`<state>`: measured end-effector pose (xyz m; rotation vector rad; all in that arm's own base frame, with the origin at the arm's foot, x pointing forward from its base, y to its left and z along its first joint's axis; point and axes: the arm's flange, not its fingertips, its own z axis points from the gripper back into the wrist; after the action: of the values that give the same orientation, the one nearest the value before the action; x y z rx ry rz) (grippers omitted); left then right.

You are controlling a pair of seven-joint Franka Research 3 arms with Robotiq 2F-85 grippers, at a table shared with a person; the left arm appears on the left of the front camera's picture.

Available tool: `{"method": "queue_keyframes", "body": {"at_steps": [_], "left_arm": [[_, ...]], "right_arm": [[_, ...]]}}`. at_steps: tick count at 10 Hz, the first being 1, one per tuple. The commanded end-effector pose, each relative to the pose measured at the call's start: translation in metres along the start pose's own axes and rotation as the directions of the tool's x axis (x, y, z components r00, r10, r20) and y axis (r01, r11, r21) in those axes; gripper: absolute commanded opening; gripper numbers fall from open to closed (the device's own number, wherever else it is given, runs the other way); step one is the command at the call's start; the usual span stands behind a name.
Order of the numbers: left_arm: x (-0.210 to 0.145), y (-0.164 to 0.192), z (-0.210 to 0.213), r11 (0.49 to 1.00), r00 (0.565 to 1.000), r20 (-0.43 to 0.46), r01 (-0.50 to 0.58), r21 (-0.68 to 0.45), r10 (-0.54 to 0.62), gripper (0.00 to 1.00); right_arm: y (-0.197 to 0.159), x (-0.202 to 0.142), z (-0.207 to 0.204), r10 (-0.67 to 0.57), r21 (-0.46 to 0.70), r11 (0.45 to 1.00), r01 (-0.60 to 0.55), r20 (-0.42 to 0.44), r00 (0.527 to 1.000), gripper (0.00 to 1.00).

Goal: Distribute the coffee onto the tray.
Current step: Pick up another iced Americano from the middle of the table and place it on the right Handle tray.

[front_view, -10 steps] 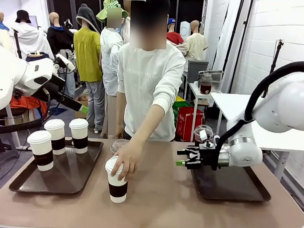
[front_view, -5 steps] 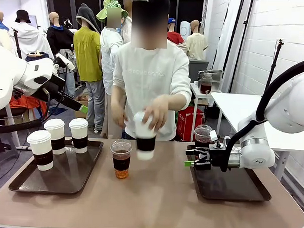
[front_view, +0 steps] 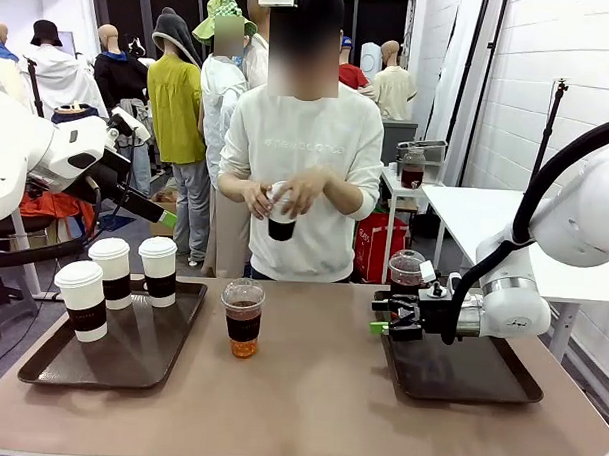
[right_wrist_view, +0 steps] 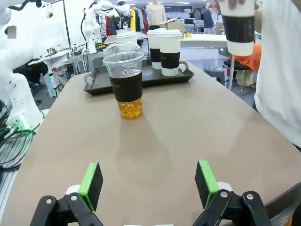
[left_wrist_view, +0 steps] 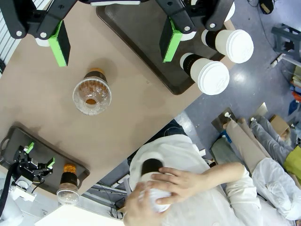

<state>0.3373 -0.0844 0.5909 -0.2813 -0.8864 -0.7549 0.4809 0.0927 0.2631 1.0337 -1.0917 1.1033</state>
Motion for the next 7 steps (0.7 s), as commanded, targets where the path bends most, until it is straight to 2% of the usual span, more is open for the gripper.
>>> {"method": "queue_keyframes", "body": {"at_steps": [1,5,7], "left_arm": [[0.0,0.001,0.0,1.0,1.0,0.003,0.002,-0.004,-0.001,1.0],[0.0,0.001,0.0,1.0,1.0,0.003,0.002,-0.004,-0.001,1.0],[0.0,0.001,0.0,1.0,1.0,0.003,0.002,-0.004,-0.001,1.0]], "right_arm": [[0.0,0.0,0.0,0.0,-0.001,1.0,0.0,-0.002,1.0,1.0],[0.0,0.0,0.0,0.0,0.0,1.0,0.0,0.0,1.0,1.0],[-0.001,0.007,-0.018,-0.004,0.01,1.0,0.004,0.003,1.0,1.0]]}}
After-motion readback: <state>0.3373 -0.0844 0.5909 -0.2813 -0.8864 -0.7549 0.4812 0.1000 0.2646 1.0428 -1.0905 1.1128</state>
